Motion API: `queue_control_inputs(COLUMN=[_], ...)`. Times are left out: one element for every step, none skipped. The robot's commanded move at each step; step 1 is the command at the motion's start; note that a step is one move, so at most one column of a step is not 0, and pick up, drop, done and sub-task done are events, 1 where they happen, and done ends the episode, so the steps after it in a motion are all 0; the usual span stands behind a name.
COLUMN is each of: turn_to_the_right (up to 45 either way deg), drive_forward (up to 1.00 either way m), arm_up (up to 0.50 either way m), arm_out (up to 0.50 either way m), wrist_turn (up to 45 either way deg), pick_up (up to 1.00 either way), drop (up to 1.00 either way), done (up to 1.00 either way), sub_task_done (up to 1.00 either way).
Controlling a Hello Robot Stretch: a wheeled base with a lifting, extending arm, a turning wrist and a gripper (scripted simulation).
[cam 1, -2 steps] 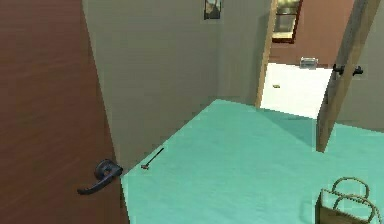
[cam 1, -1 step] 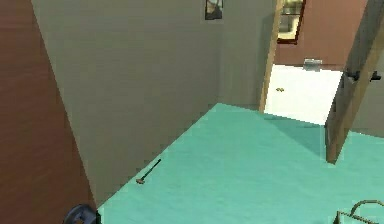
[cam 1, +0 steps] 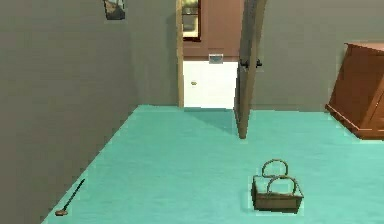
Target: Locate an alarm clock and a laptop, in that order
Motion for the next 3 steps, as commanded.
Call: queue_control_inputs(turn_to_the_right=[0.0,0.0,0.0], drive_forward=[1.00,0.95,0.75], arm_up=[0.00,0.00,0.00], arm_out=[0.00,0.00,0.00], wrist_turn=[0.0,0.0,0.0], pick_up=[0.00,0.00,0.00], drop=[0.00,0.00,0.00], done=[0.00,0.00,0.00], sub_task_done=[0.00,0.00,0.00])
